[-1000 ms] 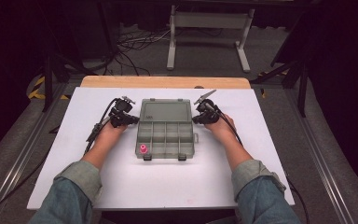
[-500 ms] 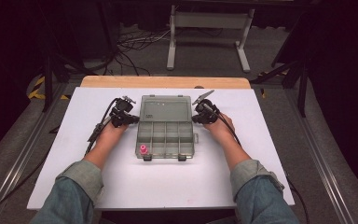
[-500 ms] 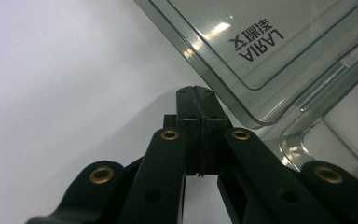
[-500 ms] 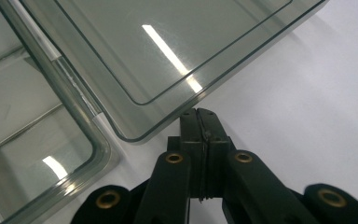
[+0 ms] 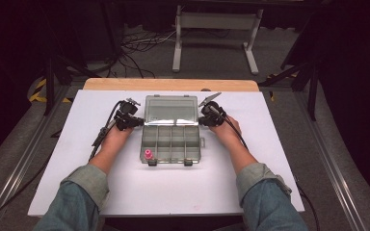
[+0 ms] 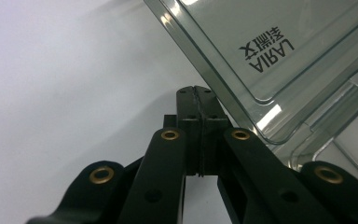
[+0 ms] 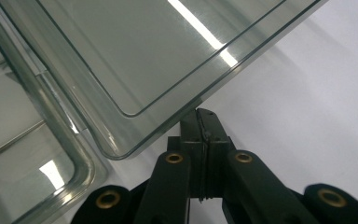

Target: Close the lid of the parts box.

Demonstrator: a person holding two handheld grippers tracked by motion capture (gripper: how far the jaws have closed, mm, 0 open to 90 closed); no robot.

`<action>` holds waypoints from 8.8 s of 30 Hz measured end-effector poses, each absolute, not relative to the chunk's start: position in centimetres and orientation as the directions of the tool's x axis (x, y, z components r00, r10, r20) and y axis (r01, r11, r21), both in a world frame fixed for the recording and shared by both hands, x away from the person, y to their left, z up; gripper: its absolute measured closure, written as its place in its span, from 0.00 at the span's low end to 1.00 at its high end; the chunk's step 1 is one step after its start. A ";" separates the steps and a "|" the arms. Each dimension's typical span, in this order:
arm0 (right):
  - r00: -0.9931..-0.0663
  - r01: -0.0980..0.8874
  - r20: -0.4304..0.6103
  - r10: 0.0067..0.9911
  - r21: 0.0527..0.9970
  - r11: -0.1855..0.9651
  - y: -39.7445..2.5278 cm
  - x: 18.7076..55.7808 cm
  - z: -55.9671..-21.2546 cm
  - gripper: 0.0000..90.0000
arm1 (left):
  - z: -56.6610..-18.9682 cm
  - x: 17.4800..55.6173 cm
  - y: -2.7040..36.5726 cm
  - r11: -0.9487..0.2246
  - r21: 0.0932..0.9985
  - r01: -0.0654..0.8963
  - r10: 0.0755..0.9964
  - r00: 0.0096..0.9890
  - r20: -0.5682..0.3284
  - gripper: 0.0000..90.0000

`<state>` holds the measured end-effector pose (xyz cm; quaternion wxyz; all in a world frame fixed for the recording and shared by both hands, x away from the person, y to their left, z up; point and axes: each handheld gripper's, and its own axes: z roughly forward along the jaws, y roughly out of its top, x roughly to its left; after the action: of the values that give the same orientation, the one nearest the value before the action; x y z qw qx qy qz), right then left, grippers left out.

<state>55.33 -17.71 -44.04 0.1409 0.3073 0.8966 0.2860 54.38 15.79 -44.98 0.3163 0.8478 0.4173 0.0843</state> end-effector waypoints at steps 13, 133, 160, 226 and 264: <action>-0.761 0.480 -0.068 0.645 0.610 0.631 -17.6 55.8 -44.1 1.00 | -45.0 54.4 15.6 -0.434 0.617 0.656 0.775 0.621 -0.114 1.00; -0.849 0.289 -0.056 0.525 0.783 0.550 -19.5 47.5 -38.1 1.00 | -40.0 48.2 17.3 -0.493 0.733 0.469 0.653 0.756 -0.045 0.98; -0.919 0.273 -0.029 0.394 0.674 0.686 -18.3 44.7 -38.2 1.00 | -38.7 45.4 16.4 -0.631 0.650 0.424 0.476 0.873 -0.107 0.99; -0.909 0.232 -0.099 0.404 0.685 0.691 -18.1 42.1 -36.9 0.28 | -37.4 42.3 17.2 -0.617 0.683 0.391 0.409 0.901 -0.146 0.41; -0.832 0.126 -0.120 0.542 0.910 0.395 -24.9 37.5 -36.6 0.00 | -38.4 36.6 22.3 -0.335 0.906 0.257 0.504 0.862 -0.058 0.02</action>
<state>37.54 -24.88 -36.61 0.2038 0.2063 0.8098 0.5101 36.57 22.27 -38.38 0.5263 0.8087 0.2351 0.1171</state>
